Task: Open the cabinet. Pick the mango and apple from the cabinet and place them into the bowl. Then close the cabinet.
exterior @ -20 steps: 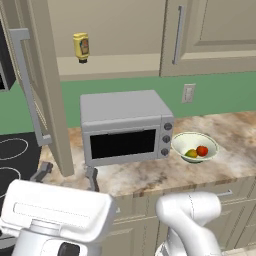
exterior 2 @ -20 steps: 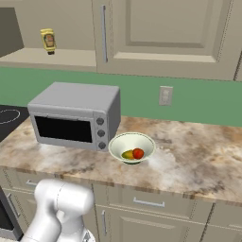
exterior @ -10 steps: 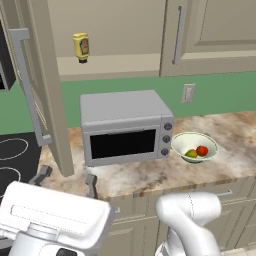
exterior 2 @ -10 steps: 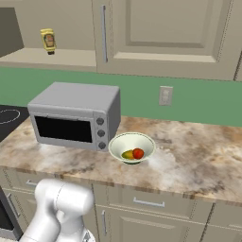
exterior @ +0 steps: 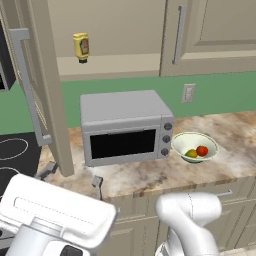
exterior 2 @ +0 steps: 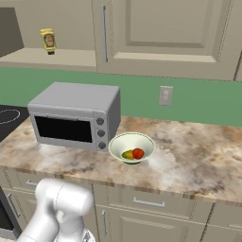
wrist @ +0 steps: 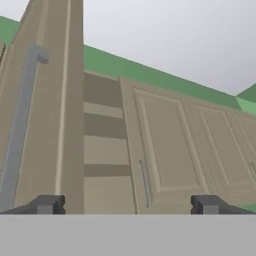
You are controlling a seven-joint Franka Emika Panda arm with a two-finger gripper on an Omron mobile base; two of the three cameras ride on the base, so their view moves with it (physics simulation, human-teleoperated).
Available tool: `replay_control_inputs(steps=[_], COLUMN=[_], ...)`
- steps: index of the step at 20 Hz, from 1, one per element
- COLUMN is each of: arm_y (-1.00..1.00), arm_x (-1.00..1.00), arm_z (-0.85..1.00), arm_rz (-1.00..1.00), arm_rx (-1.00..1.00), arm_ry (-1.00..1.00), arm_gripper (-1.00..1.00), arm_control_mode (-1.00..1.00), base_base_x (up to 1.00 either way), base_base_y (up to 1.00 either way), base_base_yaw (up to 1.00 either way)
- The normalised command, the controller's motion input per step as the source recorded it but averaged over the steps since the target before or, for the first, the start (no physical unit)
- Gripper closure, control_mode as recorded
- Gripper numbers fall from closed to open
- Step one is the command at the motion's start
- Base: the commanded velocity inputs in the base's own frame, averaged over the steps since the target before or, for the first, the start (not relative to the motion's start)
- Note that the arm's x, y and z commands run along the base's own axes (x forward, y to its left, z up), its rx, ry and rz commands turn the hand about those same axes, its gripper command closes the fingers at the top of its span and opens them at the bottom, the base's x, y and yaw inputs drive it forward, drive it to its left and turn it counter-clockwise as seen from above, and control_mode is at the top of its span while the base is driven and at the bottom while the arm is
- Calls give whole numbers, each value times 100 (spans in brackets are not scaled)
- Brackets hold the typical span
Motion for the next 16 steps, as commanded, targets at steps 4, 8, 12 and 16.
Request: replay_control_inputs(steps=[4, 8, 12, 16], arm_y=[0, 8, 14, 17], arm_x=[0, 14, 47, 67], arm_z=[0, 0, 0, -1], arm_rz=[0, 0, 0, -1], arm_rx=[4, 7, 10, 8], arm_ry=[0, 0, 2, 6], arm_gripper=[-100, -100, -100, -100], arm_control_mode=[-100, -100, -100, -100], base_base_x=[0, 0, 0, 0], base_base_y=[0, 0, 0, 0], base_base_yaw=[0, 0, 0, 0])
